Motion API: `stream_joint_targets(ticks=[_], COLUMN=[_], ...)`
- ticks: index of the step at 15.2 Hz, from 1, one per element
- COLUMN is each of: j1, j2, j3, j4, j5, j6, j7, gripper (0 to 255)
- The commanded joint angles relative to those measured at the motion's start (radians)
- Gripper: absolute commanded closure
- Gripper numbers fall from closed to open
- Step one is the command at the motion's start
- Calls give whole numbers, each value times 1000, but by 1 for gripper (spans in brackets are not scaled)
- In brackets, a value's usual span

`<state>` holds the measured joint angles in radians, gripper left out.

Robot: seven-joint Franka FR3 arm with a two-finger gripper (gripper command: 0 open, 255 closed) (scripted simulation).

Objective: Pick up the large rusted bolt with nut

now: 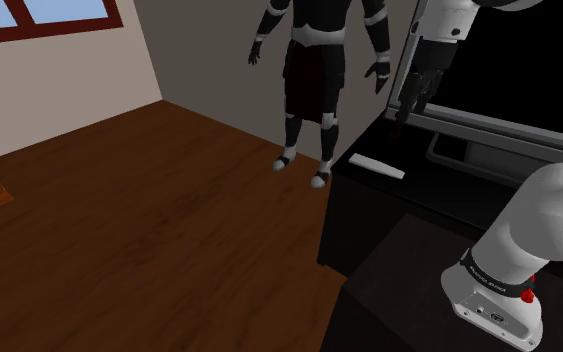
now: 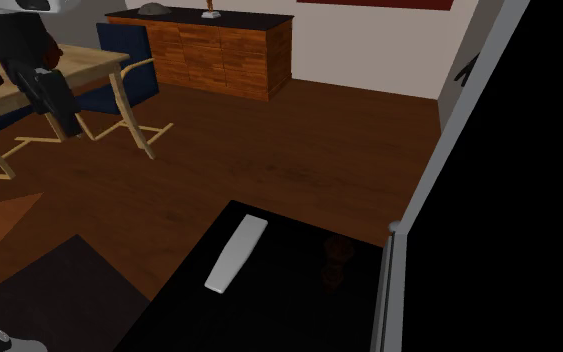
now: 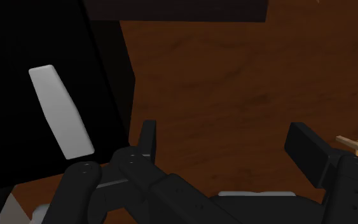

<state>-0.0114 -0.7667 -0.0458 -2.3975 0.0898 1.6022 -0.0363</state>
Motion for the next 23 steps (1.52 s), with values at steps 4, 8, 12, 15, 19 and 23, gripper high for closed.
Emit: stream_joint_targets(ticks=[4,8,12,15,19,23], j1=[-24,-52,-76,-90,-106,-120], j2=[51,132,229,309,426,554], j3=[-51,-119,-185,-234,-298,-358], j4=[0,15,48,84,149,230], j5=[-42,-91,-128,-145,-152,-138], j6=[45,108,170,214,267,312], j7=[-59,-135,-210,-266,-343,-425], gripper=[0,0,0,0,0,0])
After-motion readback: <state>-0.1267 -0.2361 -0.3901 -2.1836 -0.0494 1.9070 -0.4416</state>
